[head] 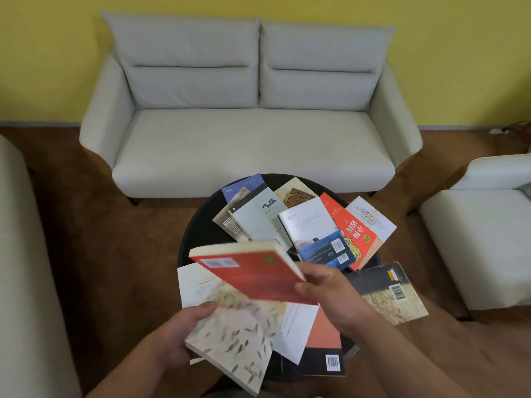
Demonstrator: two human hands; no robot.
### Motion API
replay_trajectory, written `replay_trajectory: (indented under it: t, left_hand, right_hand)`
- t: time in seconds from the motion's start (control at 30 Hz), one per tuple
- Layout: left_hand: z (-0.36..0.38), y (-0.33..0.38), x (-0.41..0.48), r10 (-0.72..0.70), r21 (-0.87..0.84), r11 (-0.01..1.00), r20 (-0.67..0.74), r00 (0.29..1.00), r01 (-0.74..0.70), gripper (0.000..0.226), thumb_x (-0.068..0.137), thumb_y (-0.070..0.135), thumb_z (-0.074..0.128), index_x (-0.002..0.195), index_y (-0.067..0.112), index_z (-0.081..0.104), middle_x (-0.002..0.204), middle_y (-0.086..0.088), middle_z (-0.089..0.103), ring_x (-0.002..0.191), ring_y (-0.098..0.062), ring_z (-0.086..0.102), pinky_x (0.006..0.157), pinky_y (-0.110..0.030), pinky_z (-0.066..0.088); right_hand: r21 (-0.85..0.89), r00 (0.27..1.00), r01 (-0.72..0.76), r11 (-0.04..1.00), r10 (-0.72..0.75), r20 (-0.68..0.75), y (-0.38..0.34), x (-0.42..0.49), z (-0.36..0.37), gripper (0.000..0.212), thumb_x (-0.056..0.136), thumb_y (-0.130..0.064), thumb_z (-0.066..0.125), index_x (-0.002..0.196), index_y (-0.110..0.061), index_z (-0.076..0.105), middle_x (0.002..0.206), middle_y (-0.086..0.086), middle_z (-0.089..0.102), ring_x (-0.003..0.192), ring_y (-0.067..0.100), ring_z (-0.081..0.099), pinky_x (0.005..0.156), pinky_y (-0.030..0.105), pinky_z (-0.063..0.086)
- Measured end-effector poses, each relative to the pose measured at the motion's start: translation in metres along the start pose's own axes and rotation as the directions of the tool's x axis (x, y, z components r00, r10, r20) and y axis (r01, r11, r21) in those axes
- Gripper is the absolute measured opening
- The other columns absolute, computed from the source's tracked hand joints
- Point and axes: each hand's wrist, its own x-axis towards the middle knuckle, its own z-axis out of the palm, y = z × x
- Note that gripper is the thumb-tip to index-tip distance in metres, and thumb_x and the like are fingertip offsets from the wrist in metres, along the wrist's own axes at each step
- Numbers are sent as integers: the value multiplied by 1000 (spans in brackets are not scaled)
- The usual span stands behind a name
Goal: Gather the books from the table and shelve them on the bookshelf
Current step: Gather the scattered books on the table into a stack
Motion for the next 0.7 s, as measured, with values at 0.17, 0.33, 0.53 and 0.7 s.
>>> replay_trajectory:
  t: [0.17, 0.33, 0.53, 0.7]
  left_hand:
    - [11, -1, 1, 41, -168, 986, 115, 993, -22, 49, 86, 30, 62, 124, 0, 66, 124, -27, 67, 102, -44, 70, 75, -52, 60]
    - [6, -1, 9, 56, -262, 964, 70, 996, -36, 63, 79, 53, 66, 125, 9, 62, 109, -25, 73, 88, -43, 74, 59, -48, 62]
    - [9, 14, -1, 11, -103, 995, 145, 989, 4, 86, 52, 22, 95, 127, 7, 55, 108, -30, 71, 91, -46, 72, 65, -52, 61]
    - [11, 18, -1, 37, 68, 996, 201, 979, -52, 91, 49, 9, 86, 132, 4, 49, 114, -31, 68, 98, -44, 70, 86, -53, 56]
  right_hand:
    - [-413, 995, 95, 906, -70, 77, 2, 0, 1, 31, 90, 9, 70, 105, -16, 83, 109, -17, 72, 110, -6, 64, 89, 14, 55]
    - [-544, 989, 142, 827, -100, 106, 9, -6, -7, 31, 89, 3, 74, 106, -21, 83, 122, -12, 69, 121, 5, 60, 99, 26, 56]
    - [-498, 979, 164, 851, -78, 189, 16, -10, -6, 25, 87, 5, 76, 105, -12, 83, 119, -8, 72, 117, -3, 60, 100, 18, 51]
    - [-807, 992, 120, 579, -109, 69, 36, -1, -9, 49, 95, -3, 64, 121, -44, 69, 151, -18, 42, 138, 5, 35, 120, 34, 34]
